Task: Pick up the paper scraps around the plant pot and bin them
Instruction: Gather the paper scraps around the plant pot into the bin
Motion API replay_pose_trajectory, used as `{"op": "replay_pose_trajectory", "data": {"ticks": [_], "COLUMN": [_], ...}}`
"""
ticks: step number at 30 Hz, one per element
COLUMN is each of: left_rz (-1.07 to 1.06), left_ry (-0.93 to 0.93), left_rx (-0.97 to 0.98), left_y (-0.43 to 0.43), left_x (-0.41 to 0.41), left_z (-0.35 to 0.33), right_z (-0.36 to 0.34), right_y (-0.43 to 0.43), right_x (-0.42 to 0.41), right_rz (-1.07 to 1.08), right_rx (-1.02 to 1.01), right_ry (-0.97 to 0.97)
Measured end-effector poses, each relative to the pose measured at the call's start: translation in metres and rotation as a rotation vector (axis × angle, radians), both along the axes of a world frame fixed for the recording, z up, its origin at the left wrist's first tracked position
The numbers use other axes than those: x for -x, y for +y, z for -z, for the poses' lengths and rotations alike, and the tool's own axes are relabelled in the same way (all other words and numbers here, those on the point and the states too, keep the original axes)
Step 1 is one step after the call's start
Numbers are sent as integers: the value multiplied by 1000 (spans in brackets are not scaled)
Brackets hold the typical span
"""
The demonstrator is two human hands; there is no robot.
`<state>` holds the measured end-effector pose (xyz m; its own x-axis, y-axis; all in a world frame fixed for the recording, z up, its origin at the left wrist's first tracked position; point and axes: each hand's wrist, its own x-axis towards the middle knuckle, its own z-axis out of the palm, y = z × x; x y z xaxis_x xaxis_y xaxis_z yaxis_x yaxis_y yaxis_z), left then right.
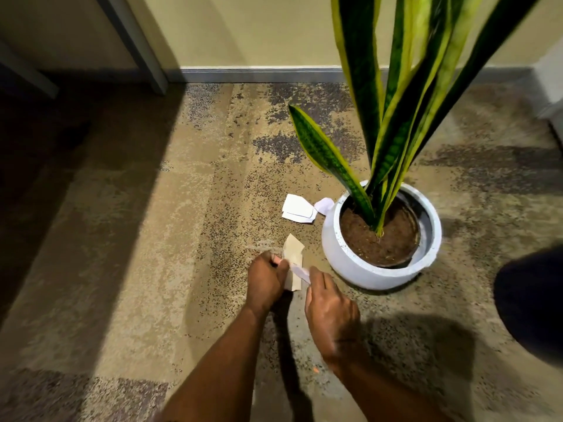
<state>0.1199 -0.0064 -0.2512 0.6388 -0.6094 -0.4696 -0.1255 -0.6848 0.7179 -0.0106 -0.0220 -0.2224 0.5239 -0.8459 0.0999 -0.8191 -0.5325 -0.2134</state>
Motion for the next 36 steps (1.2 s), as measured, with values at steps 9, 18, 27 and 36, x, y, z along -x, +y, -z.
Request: {"op": "replay_pose_trajectory", "data": {"ticks": [9, 18, 27, 36], "left_rz": [-283, -241, -150, 87], "left_ry": [113, 284, 341, 244], "left_rx": [99, 65, 109, 223], "left_y": [21, 29, -14, -93], "left_x": [25, 68, 116, 202], "left_z": [-44, -113, -194, -294], "right_z": [-30, -70, -172, -285], "right_y": [1, -20, -70, -146], "right_x": [28, 95, 148, 236], "right_rz": [34, 224, 421, 707], "right_rx": [-151, -364, -493, -370], "right_ry": [-39, 35, -296, -480]}}
